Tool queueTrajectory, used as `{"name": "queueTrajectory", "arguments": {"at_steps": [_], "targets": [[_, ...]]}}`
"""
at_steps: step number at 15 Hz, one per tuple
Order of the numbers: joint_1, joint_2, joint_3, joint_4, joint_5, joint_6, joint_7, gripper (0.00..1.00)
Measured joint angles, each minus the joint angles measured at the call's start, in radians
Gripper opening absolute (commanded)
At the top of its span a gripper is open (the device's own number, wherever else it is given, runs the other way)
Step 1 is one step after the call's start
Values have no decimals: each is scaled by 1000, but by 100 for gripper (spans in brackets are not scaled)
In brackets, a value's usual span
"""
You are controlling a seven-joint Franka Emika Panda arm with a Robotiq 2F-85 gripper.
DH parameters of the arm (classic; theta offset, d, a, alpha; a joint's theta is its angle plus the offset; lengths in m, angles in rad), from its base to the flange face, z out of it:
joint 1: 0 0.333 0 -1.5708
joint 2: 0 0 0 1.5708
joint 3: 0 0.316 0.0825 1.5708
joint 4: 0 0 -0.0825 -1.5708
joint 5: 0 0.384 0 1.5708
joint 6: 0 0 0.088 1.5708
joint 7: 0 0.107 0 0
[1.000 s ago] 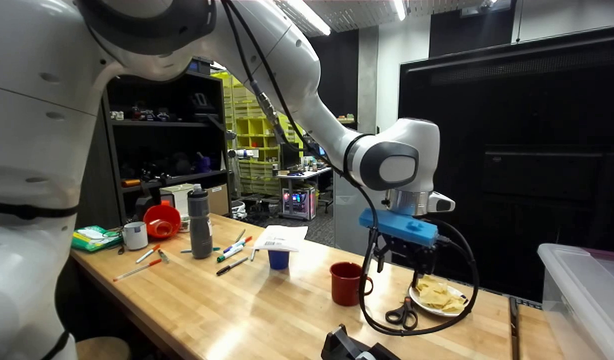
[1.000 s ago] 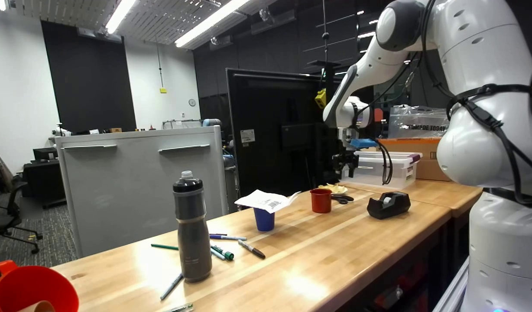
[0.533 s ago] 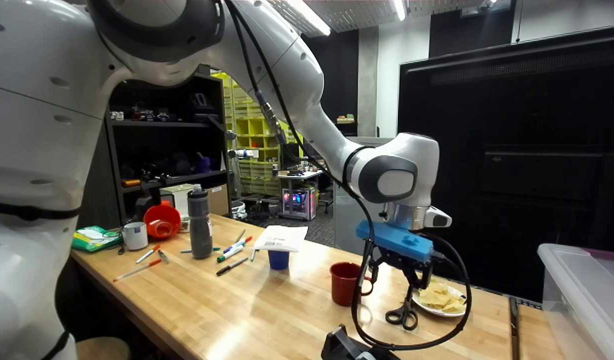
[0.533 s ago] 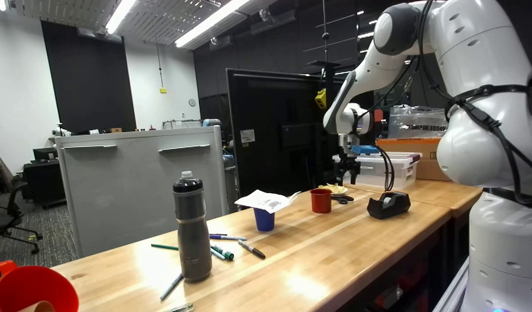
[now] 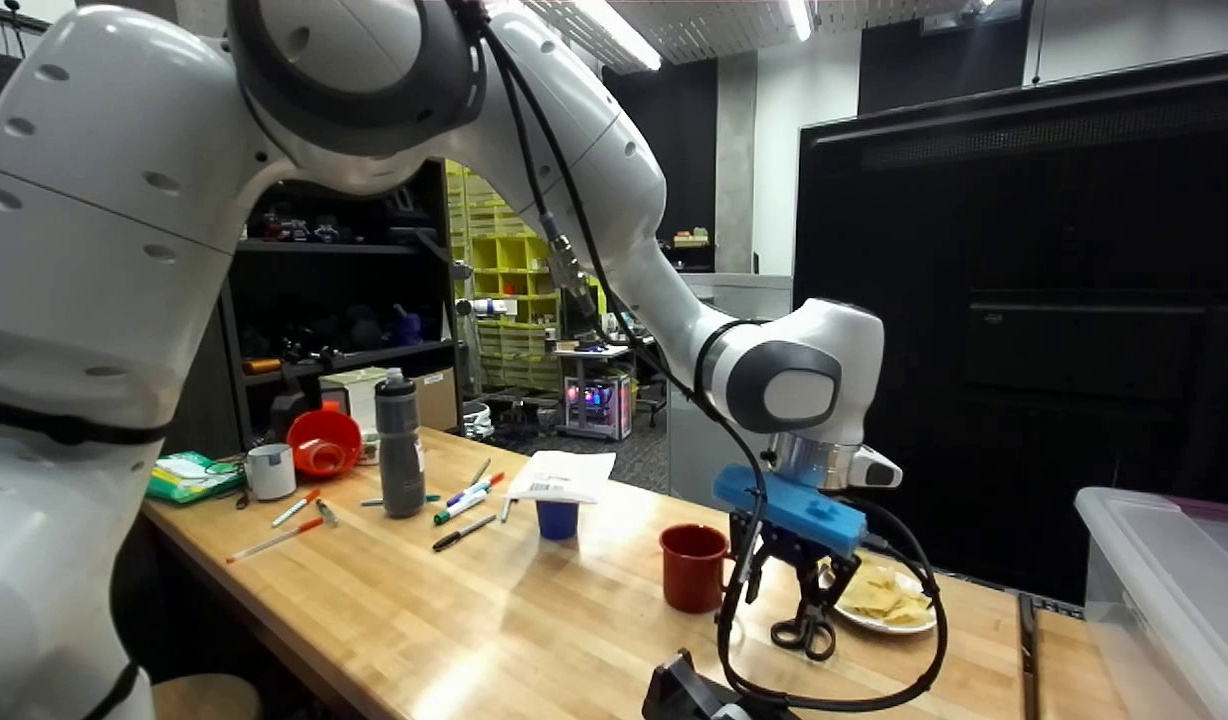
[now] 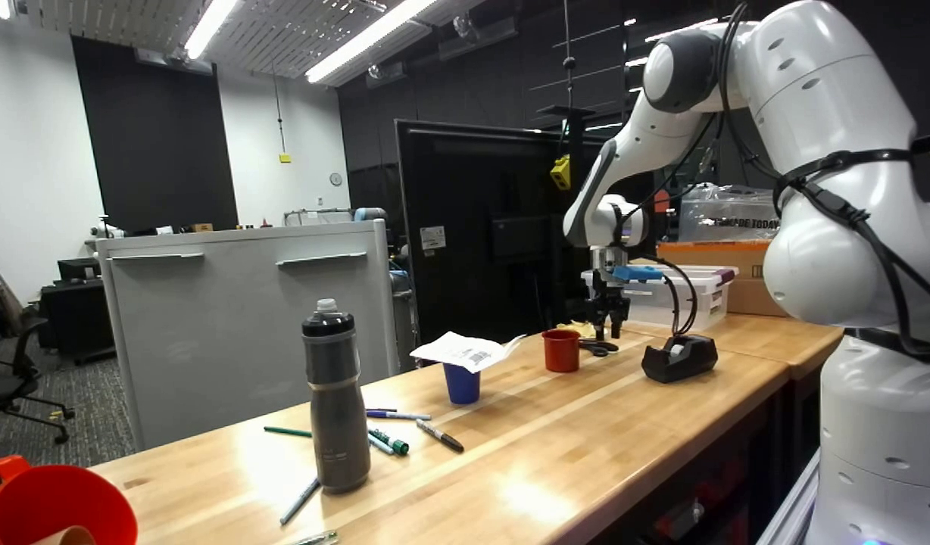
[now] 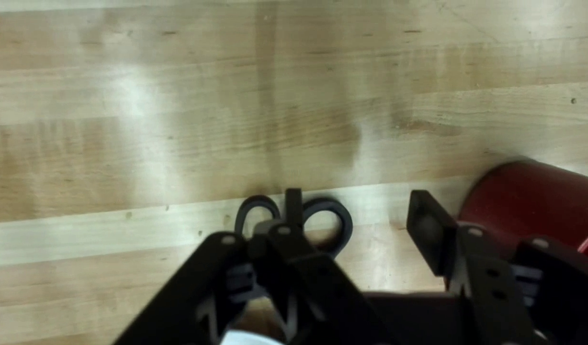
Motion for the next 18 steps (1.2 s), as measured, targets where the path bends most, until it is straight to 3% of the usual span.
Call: {"name": "queueTrajectory", "arguments": {"at_steps": [1, 9, 18], "targets": [[0, 8, 0, 7, 0, -6, 0, 42], [-8, 48, 0, 45, 0, -32, 1, 45], [-28, 72, -11, 75, 0, -39, 19, 35]]}}
